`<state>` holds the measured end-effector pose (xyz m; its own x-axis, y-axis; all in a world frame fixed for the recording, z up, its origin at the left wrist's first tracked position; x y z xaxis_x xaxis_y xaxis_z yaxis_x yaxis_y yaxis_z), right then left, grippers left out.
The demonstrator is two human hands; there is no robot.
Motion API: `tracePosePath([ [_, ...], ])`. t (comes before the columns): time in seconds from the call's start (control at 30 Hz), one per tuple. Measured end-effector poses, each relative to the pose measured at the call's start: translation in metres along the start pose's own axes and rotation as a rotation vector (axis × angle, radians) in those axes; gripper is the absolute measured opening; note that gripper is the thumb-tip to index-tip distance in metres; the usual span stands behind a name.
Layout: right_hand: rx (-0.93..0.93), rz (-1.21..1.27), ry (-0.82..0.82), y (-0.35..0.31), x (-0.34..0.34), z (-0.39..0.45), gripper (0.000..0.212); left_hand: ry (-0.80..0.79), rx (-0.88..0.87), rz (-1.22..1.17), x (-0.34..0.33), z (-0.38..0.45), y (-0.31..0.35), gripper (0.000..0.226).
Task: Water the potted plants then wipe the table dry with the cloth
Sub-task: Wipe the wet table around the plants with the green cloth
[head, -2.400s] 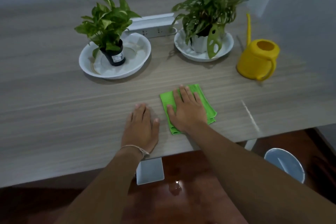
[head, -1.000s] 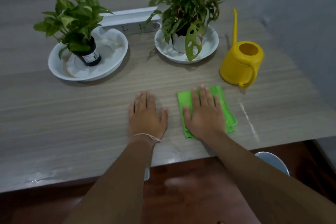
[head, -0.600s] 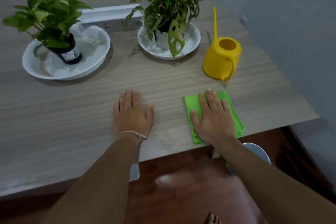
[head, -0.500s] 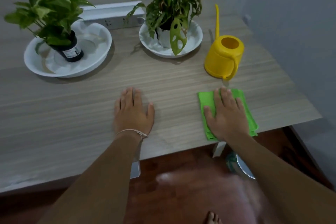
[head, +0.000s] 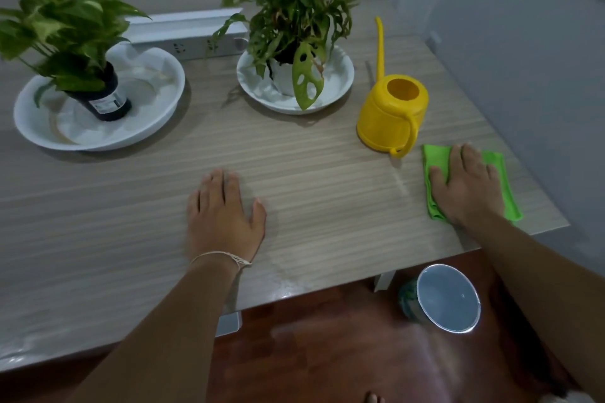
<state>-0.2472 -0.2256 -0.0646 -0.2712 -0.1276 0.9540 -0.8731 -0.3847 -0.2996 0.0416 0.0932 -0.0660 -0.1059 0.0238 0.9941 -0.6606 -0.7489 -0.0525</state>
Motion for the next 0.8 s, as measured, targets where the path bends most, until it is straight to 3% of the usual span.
tracePosePath([
  [0.2,0.000,-0.006,0.007,-0.031,-0.013,-0.047,0.090,-0.002,0.000,-0.008,0.001,-0.001,0.002,0.074],
  [0.47,0.283,0.004,0.012,-0.148,-0.053,-0.121,0.080,-0.018,0.024,-0.020,0.001,-0.002,0.003,0.076],
  [0.8,0.409,0.015,-0.148,-0.229,-0.072,-0.042,0.088,0.030,0.041,-0.094,0.004,0.000,-0.001,0.074],
])
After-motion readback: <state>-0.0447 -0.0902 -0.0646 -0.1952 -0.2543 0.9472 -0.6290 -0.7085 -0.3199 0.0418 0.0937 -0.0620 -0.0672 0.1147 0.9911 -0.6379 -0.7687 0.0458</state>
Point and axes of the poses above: each hand's wrist, its own z-axis towards the middle knuckle, its own x-axis out of the back of the hand, y = z × x, the point moved 6 cm from there along z, towards the middle knuckle, and after that the axes turned 12 degrees about z, right-handed, at the moved point
